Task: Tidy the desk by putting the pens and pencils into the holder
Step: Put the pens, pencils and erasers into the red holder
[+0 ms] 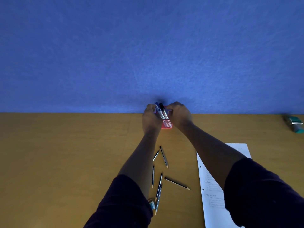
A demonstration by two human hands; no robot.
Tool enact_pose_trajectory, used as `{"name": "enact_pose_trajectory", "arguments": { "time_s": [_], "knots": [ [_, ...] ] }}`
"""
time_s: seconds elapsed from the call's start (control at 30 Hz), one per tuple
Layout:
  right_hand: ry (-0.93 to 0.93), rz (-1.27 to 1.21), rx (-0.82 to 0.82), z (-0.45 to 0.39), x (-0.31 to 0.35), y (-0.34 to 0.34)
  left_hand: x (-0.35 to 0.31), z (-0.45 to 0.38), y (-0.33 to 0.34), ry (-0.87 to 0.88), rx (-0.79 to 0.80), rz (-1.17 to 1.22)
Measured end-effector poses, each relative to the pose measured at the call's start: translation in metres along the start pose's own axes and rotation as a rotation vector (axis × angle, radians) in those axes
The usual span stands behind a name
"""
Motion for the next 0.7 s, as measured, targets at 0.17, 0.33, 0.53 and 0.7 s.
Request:
{"name": "enact_pose_trajectory", "arguments": {
  "time_s": [0.17,0.33,0.53,0.7],
  "knots": [
    [0.033,0.036,0.031,0.012,-0.010,0.006,0.005,0.005,0.007,0.057,0.043,-0.197],
    [-0.020,-0.082,0.060,0.023,-0.014,0.013,0.005,0.007,0.006,0.064,0.064,-0.177],
    [-0.029,-0.187,0.042,0.038,-0.018,0.013,0.010,0.011,-0.001,0.083,0.060,-0.158],
    [-0.078,-0.136,-0.059,0.063,-0.017,0.008,0.027,0.030,-0.014,0.002,0.020,-0.140]
  ]
}}
Point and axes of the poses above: each hand's wrist, its own z-axis away from the middle knuckle, its own y-axis out of the palm, x = y × z, the point moved 6 cm from there along -z, towards the middle knuckle, and after that the axes turned 4 degrees about -z, right-handed, at the moved point
